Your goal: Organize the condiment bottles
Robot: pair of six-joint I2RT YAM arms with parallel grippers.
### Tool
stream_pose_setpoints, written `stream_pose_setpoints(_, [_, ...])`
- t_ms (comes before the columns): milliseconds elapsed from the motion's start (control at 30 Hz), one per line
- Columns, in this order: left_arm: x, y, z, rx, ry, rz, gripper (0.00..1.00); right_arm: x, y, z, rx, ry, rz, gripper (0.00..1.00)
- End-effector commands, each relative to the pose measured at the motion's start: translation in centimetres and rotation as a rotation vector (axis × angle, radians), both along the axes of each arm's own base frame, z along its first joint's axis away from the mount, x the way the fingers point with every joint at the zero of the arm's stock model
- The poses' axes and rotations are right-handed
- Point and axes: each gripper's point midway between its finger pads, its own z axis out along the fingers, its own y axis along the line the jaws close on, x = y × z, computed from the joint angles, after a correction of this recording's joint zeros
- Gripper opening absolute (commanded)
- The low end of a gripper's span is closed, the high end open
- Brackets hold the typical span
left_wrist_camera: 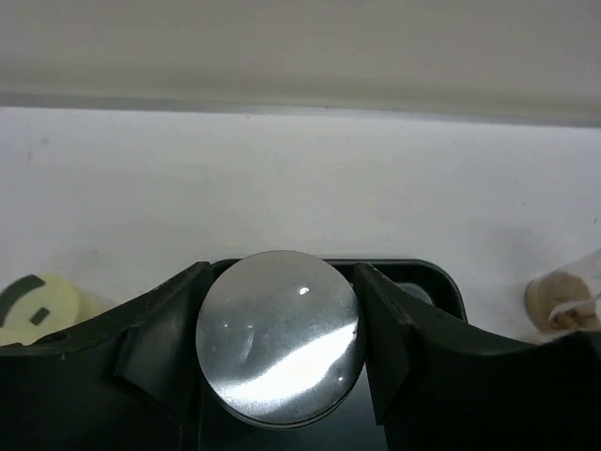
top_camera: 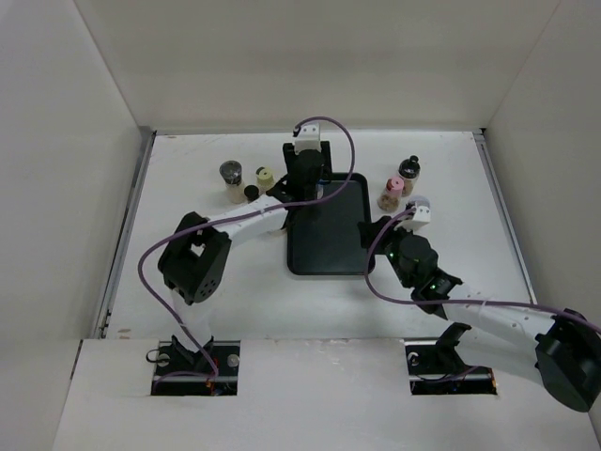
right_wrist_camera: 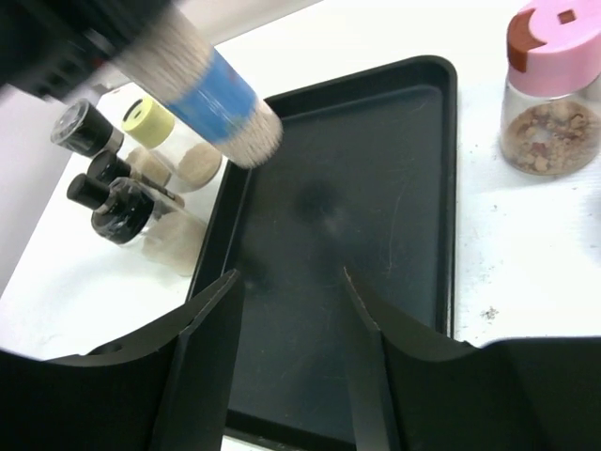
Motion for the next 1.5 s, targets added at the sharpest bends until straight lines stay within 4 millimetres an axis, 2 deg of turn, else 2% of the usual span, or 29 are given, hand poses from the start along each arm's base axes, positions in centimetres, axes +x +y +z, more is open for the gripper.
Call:
stream_pose_setpoints(0, [1.5, -1.9, 7.0, -0.168, -0.16, -0.046, 0.27, 0.4, -0.4, 1.6, 0.047, -0.047, -0.028, 0.52])
stream_pose_setpoints(100, [2.7, -2.3, 4.6, -0.156, -0.135, -0.04, 0.27, 0.5, -0.5, 1.3, 0.046, -0.039, -0.029, 0.53])
stream_pose_setpoints(333, [4.0, -2.3, 1.9, -0.126, -0.123, -0.031, 0.29, 0.6, -0.1, 1.2, 0.045, -0.035, -0.021, 0.53])
stream_pose_setpoints(400, [4.3, -2.1, 0.9, -0.108, -0.116, -0.029, 0.33, 0.6, 0.1, 1.0, 0.042, -0.027, -0.011, 0.53])
stream_pose_setpoints(467, [4.4, -2.0, -0.2, -0.102, -0.117, -0.028, 0.43, 0.7, 0.2, 1.3, 0.041, -0.034, -0.009, 0.54])
stream_pose_setpoints(567, [4.2, -1.9, -1.3, -0.092, -0.11, -0.028, 0.66, 0.7, 0.3, 0.9, 0.04, -0.025, -0.008, 0.55])
stream_pose_setpoints(667, [3.4, -1.3, -0.5, -0.096, -0.12, -0.025, 0.85, 0.6, 0.4, 0.8, 0.037, -0.019, 0.001, 0.57])
stream_pose_setpoints(733, [2.6, -0.9, 0.7, -0.108, -0.133, -0.025, 0.89, 0.7, 0.3, 1.0, 0.039, -0.029, -0.004, 0.58])
stream_pose_setpoints(867, [-0.3, 1.0, 5.0, -0.143, -0.179, -0.022, 0.94, 0.6, 0.3, 0.8, 0.042, -0.019, -0.004, 0.63])
stream_pose_setpoints(933, [-2.3, 2.5, 6.5, -0.158, -0.192, -0.014, 0.94, 0.6, 0.2, 1.1, 0.045, -0.03, -0.005, 0.65])
stream_pose_setpoints(1000, [-4.7, 4.5, 6.9, -0.153, -0.171, 0.003, 0.92, 0.6, 0.1, 1.0, 0.05, -0.027, -0.007, 0.67])
stream_pose_setpoints(1067, [-6.5, 6.2, 6.1, -0.139, -0.128, 0.024, 0.91, 0.6, 0.1, 0.9, 0.048, -0.022, -0.004, 0.71])
stream_pose_setpoints(1167, [-9.6, 9.5, 2.7, -0.121, -0.007, 0.076, 0.91, 0.6, 0.3, 1.3, 0.046, -0.034, 0.0, 0.78])
stream_pose_setpoints(1233, [-11.0, 10.7, 0.6, -0.11, 0.06, 0.091, 0.91, 0.6, 0.4, 1.0, 0.049, -0.024, 0.005, 0.84])
stream_pose_setpoints(1367, [-12.6, 11.6, -2.9, -0.076, 0.132, 0.086, 0.92, 0.6, 1.1, 0.8, 0.042, -0.017, 0.032, 0.92])
stream_pose_setpoints(1467, [-12.0, 10.8, -4.2, -0.07, 0.155, 0.059, 0.92, 0.8, 1.3, 0.2, 0.032, -0.003, 0.033, 0.93])
